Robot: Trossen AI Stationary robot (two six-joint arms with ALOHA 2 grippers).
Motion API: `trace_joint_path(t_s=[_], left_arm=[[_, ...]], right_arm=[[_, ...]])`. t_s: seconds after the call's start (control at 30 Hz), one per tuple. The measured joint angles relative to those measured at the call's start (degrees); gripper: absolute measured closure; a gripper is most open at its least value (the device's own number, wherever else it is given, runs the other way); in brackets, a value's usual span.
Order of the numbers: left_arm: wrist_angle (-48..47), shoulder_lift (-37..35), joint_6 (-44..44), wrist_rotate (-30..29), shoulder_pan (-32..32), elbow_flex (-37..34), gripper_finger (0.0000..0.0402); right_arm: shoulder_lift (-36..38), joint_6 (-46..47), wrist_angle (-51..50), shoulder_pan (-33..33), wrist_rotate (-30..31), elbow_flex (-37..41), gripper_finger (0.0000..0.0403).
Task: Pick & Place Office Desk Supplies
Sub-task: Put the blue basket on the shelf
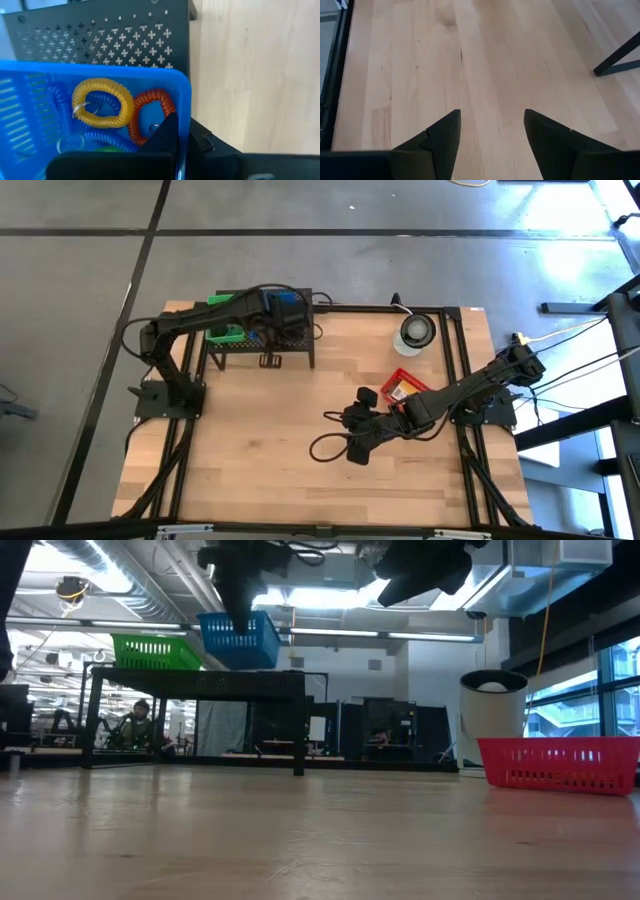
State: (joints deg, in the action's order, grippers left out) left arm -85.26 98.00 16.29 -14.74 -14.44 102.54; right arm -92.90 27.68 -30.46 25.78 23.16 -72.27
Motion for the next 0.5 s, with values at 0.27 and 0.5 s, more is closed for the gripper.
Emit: trace_joint_path(t_s=[0.27,0.5], left_arm=[[0.2,0.0,-1.4,2.7,-2.8,0.0,0.0399],[1.4,0.0,-1.1,2.7,-2.7,0.0,0.0399]], right_arm=[[0.0,0.0,0.0,0.0,0.0,0.0,0.0182],[0.0,0.2,0.0,-0.1,0.0,0.0,0.0182]])
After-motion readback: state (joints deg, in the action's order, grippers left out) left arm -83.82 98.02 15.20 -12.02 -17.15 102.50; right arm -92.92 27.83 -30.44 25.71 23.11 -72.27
